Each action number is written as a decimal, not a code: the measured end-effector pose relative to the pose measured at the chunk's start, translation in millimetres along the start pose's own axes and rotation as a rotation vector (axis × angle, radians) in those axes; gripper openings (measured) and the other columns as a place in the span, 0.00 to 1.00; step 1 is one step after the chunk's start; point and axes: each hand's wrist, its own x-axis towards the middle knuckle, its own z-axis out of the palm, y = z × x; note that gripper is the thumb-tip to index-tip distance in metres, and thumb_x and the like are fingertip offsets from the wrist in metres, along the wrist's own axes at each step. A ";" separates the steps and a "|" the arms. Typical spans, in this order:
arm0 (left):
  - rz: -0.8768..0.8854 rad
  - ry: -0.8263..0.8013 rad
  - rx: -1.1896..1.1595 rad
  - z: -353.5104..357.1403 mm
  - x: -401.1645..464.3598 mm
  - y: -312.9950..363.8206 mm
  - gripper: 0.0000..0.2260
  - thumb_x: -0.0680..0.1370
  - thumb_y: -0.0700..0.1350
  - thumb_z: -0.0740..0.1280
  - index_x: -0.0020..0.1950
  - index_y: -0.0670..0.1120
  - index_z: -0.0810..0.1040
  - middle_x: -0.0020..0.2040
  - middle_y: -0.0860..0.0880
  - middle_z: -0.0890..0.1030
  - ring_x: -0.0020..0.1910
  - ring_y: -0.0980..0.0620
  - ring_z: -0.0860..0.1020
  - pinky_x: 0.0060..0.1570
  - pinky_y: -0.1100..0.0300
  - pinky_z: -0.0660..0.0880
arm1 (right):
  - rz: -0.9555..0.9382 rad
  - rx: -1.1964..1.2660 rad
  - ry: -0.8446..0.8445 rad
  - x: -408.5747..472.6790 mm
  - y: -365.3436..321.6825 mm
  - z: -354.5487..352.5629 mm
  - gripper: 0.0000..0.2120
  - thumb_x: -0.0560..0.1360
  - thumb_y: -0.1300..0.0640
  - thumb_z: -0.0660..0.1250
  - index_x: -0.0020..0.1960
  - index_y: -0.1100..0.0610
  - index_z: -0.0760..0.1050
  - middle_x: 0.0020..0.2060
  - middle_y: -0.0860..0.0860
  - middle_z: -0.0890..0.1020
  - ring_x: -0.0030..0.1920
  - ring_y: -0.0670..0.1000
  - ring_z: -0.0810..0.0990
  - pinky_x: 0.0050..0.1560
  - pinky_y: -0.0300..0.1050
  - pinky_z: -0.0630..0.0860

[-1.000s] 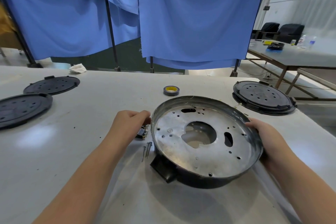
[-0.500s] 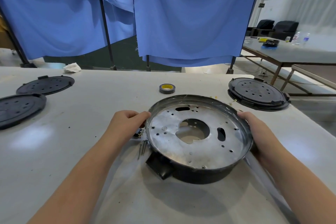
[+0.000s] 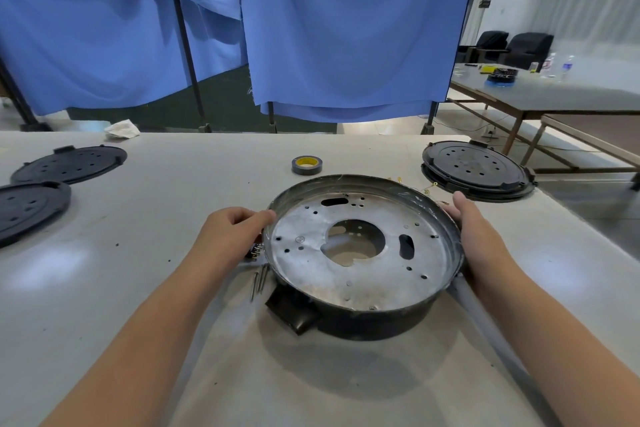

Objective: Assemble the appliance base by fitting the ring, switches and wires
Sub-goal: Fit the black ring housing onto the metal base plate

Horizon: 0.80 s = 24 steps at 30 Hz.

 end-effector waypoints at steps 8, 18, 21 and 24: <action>0.673 -0.178 0.400 9.4 -47.7 22.9 0.15 0.71 0.65 0.65 0.52 0.60 0.78 0.51 0.66 0.78 0.56 0.67 0.73 0.51 0.71 0.67 | -0.276 -0.221 0.076 0.2 -9.2 -3.6 0.21 0.82 0.45 0.51 0.61 0.55 0.77 0.51 0.45 0.81 0.52 0.44 0.78 0.56 0.45 0.72; 0.955 -0.461 0.696 33.6 -80.4 26.8 0.15 0.65 0.63 0.73 0.42 0.54 0.80 0.44 0.60 0.77 0.47 0.61 0.72 0.49 0.61 0.70 | -0.436 -0.733 0.089 7.2 -9.7 -32.3 0.10 0.75 0.63 0.64 0.49 0.53 0.82 0.45 0.45 0.83 0.47 0.45 0.77 0.48 0.39 0.67; 0.901 -0.489 0.663 33.7 -79.3 24.7 0.10 0.66 0.59 0.75 0.40 0.55 0.80 0.43 0.61 0.77 0.47 0.61 0.72 0.50 0.62 0.69 | -0.424 -0.763 0.045 6.0 -8.7 -30.3 0.07 0.75 0.60 0.67 0.50 0.54 0.82 0.45 0.47 0.82 0.48 0.46 0.76 0.49 0.40 0.67; 0.845 -0.532 0.637 35.5 -80.5 23.4 0.08 0.67 0.57 0.75 0.38 0.55 0.80 0.42 0.61 0.77 0.46 0.63 0.74 0.47 0.62 0.71 | -0.422 -0.761 -0.005 3.4 -6.3 -27.0 0.07 0.76 0.61 0.65 0.48 0.54 0.81 0.45 0.49 0.82 0.48 0.49 0.77 0.49 0.43 0.69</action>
